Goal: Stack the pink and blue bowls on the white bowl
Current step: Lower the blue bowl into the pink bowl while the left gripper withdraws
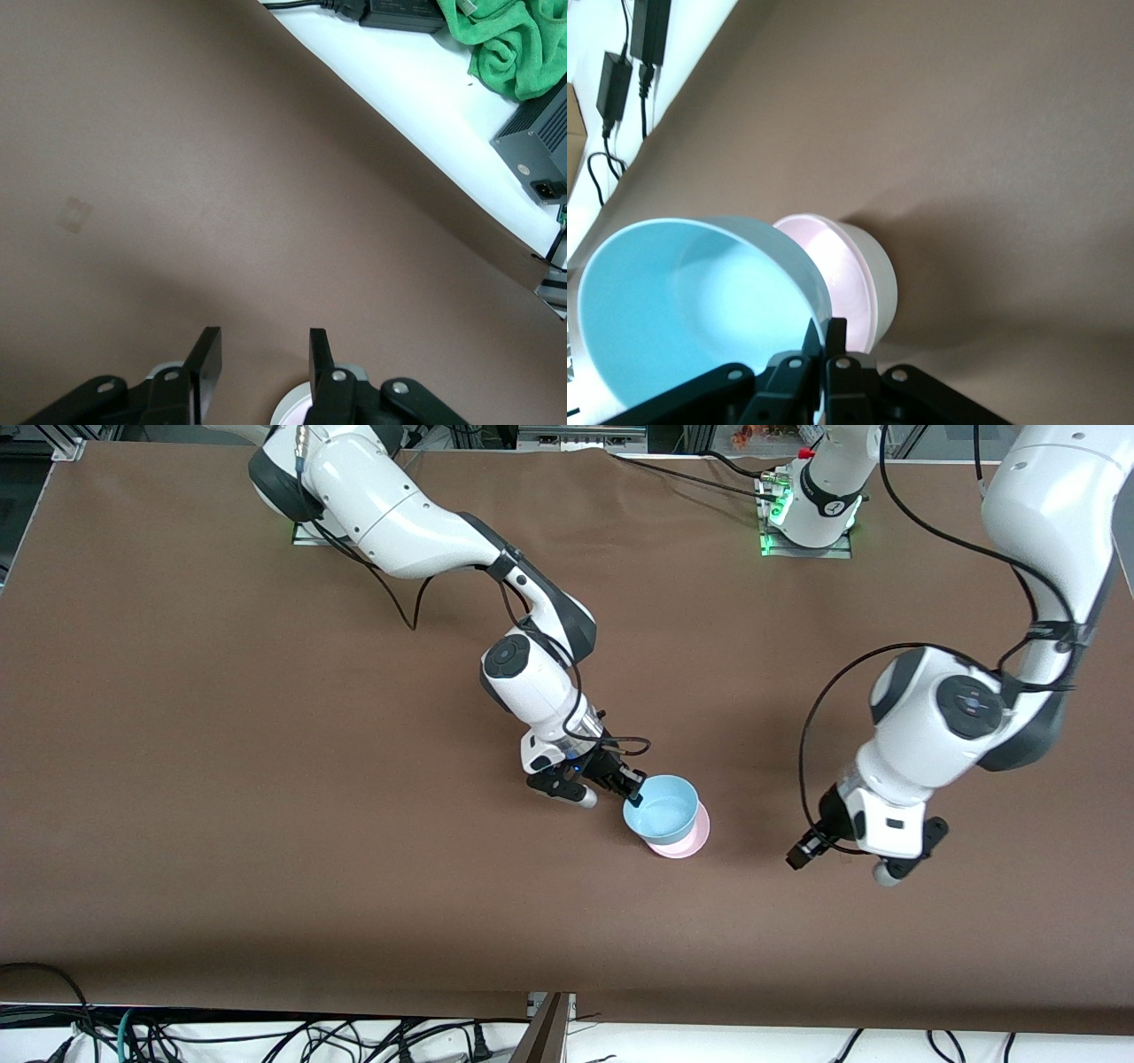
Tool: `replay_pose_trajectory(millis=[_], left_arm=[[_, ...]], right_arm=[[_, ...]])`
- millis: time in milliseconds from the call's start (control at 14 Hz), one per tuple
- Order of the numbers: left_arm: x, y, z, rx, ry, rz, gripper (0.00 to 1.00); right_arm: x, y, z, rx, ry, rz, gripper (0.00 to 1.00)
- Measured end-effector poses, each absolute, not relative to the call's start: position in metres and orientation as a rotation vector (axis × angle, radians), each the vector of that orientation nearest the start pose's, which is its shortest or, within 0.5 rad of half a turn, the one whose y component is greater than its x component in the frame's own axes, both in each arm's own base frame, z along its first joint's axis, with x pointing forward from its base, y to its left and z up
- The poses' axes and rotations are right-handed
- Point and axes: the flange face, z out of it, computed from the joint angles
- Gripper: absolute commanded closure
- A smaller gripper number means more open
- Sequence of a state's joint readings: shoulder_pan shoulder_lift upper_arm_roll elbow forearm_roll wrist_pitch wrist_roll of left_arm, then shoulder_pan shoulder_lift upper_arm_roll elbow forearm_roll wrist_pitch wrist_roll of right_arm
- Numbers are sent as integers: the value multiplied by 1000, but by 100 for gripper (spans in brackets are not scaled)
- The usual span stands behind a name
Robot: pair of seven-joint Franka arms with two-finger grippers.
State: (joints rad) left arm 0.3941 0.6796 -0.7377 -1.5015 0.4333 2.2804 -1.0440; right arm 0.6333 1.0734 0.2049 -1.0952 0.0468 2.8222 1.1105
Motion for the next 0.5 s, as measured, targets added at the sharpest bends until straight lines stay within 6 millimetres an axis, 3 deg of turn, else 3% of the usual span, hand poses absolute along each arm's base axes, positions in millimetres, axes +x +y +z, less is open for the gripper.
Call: replay_pose_trajectory(millis=[286,500], left_arm=[[723,-87,404,-3184,-882,-218,51],[724,-39,420,-3222,-736,-151,50]], right_arm=[[583,569,215,-2394,569,-310,100],[584,569,213,-2393,563,-316,100]])
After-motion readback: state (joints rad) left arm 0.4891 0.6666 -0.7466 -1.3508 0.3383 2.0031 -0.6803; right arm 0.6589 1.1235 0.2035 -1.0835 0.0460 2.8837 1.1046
